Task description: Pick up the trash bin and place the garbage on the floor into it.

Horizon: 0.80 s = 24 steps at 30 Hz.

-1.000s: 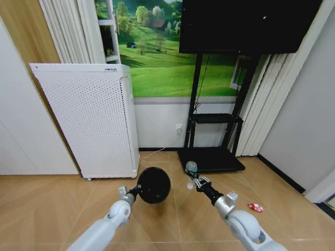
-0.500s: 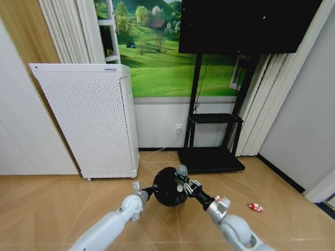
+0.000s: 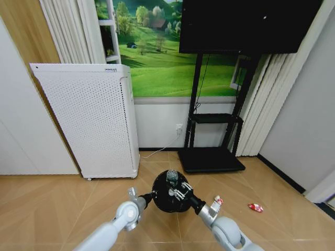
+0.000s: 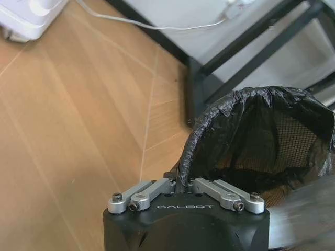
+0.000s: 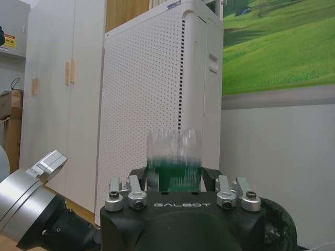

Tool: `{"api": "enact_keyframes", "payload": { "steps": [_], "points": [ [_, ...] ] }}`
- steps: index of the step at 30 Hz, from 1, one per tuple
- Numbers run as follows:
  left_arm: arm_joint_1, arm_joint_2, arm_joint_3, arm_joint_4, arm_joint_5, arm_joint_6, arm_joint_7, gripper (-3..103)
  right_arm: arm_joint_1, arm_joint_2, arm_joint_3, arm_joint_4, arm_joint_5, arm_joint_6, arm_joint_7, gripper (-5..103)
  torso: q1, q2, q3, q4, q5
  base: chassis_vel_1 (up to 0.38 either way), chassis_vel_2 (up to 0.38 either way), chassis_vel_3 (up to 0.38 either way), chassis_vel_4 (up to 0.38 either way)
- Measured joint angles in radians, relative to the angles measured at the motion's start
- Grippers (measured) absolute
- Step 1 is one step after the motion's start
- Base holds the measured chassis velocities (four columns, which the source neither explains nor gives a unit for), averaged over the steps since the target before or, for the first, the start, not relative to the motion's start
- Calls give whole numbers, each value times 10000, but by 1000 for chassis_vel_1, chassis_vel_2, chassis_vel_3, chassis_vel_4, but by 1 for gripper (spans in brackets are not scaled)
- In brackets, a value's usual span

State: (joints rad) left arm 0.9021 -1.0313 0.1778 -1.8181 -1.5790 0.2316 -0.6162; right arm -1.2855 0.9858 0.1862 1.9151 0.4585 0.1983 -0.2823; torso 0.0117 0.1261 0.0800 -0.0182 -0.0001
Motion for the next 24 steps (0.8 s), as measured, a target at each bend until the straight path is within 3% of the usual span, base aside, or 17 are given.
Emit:
{"api": "enact_keyframes", "payload": {
  "steps": [1, 4, 9, 11, 19, 22, 24],
  "points": [
    [0, 0, 0, 0, 0, 0, 0, 2, 0, 0, 0, 0, 0, 0, 0, 57, 0, 0, 0, 0, 0, 0, 0, 0, 0],
    [81, 17, -157, -210, -181, -27, -417, 2, 12, -15, -5, 58, -116, 61, -25, 74, 0, 0, 0, 1, 0, 0, 0, 0, 0],
    [250, 81, -412, -299, -177, -41, -597, 2, 16, -4, -26, 93, -138, 117, -31, 90, 0, 0, 0, 0, 0, 0, 0, 0, 0],
    [522, 137, -744, -492, -252, -61, -1133, 2, 12, 35, -16, 165, -67, 206, -18, 98, 0, 0, 0, 2, 1, 0, 0, 0, 0],
    [1285, 412, -1665, -1057, -360, -118, -1654, 2, 140, 57, 188, 153, -186, 394, 72, 100, 0, 0, 0, 3, 0, 0, 0, 0, 0],
    [1698, 529, -2200, -1228, -355, -156, -1745, 2, 262, 113, 347, -57, -570, 464, 262, 100, 1, 0, 0, 2, -1, 0, 0, 0, 0],
    [2193, 673, -2768, -1422, -285, -233, -1832, 2, 431, 219, 484, -485, -1351, 480, 795, 100, 1, 0, 0, 1, 0, 0, 0, 0, 0]
  ]
}}
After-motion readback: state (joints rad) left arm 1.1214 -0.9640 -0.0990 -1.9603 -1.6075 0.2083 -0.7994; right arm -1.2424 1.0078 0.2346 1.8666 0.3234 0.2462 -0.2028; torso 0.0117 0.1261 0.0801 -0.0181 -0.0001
